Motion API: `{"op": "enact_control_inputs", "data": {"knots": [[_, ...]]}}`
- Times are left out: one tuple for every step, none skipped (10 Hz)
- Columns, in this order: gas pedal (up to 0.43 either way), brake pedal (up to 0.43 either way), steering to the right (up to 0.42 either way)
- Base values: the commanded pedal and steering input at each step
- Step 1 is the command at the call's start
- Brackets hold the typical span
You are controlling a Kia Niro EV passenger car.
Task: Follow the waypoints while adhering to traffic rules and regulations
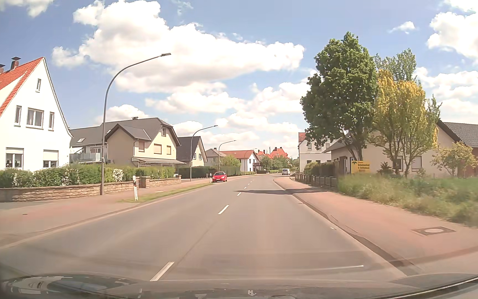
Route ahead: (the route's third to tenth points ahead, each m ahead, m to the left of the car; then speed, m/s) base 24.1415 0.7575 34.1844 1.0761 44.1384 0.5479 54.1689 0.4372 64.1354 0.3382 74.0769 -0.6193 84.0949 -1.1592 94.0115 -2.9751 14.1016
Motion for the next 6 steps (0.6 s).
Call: {"op": "enact_control_inputs", "data": {"knots": [[0.150,0.000,-0.001],[0.150,0.000,-0.001],[0.150,0.000,-0.001],[0.150,0.000,-0.001],[0.150,0.000,-0.001],[0.150,0.000,0.000]]}}
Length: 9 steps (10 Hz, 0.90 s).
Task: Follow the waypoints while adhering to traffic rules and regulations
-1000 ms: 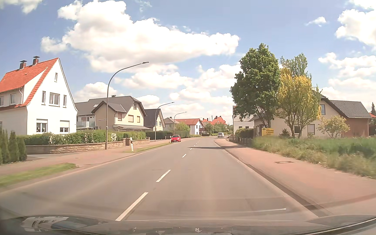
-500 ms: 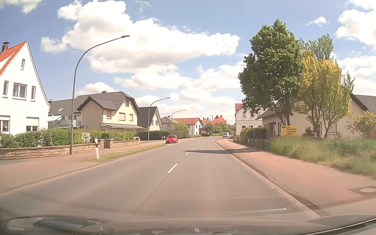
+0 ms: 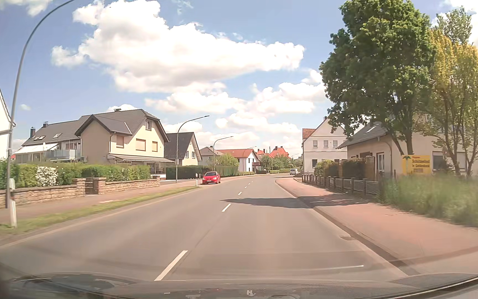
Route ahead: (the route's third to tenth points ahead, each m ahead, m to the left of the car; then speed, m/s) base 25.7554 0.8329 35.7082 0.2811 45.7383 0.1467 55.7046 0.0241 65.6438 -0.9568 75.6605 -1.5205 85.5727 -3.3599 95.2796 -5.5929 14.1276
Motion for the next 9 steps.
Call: {"op": "enact_control_inputs", "data": {"knots": [[0.150,0.000,0.000],[0.150,0.000,0.000],[0.150,0.000,0.000],[0.150,0.000,0.000],[0.150,0.000,0.000],[0.150,0.000,0.000],[0.150,0.000,0.000],[0.150,0.000,0.000],[0.150,0.000,0.000]]}}
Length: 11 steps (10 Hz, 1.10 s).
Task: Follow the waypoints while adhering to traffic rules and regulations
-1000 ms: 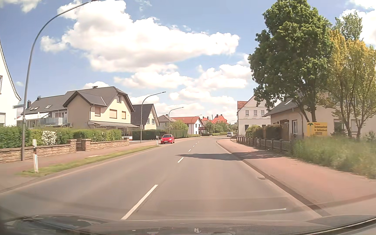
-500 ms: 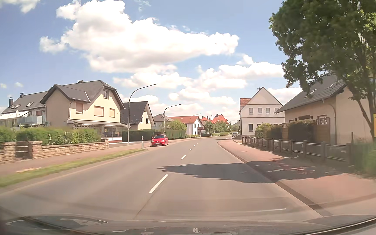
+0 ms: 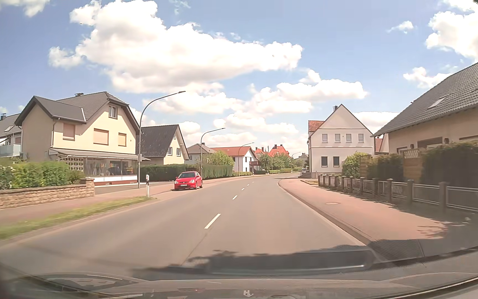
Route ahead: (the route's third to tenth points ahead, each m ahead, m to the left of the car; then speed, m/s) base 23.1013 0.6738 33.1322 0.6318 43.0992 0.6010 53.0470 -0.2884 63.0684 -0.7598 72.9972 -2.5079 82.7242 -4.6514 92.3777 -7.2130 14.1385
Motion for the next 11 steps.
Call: {"op": "enact_control_inputs", "data": {"knots": [[0.150,0.000,0.000],[0.150,0.000,0.000],[0.150,0.000,0.001],[0.150,0.000,0.000],[0.150,0.000,0.000],[0.150,0.000,0.001],[0.150,0.000,0.000],[0.150,0.000,0.000],[0.150,0.000,0.000],[0.150,0.000,0.001],[0.150,0.000,0.001]]}}
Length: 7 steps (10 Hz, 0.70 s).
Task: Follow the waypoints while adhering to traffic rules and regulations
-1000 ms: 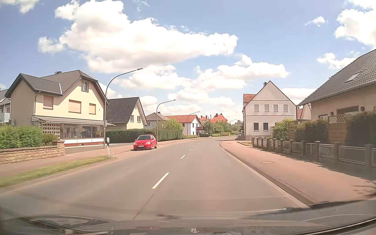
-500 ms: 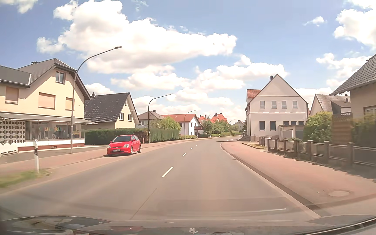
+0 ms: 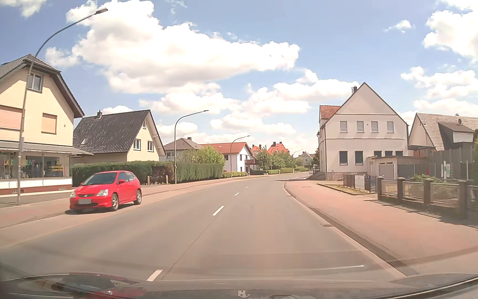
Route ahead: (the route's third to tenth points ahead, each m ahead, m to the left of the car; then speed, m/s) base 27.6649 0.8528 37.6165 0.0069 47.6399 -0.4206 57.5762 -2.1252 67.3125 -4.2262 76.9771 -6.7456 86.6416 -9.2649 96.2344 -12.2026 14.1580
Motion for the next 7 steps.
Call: {"op": "enact_control_inputs", "data": {"knots": [[0.150,0.000,0.002],[0.150,0.000,0.003],[0.150,0.000,0.003],[0.150,0.000,0.003],[0.150,0.000,0.003],[0.150,0.000,0.004],[0.150,0.000,0.003]]}}
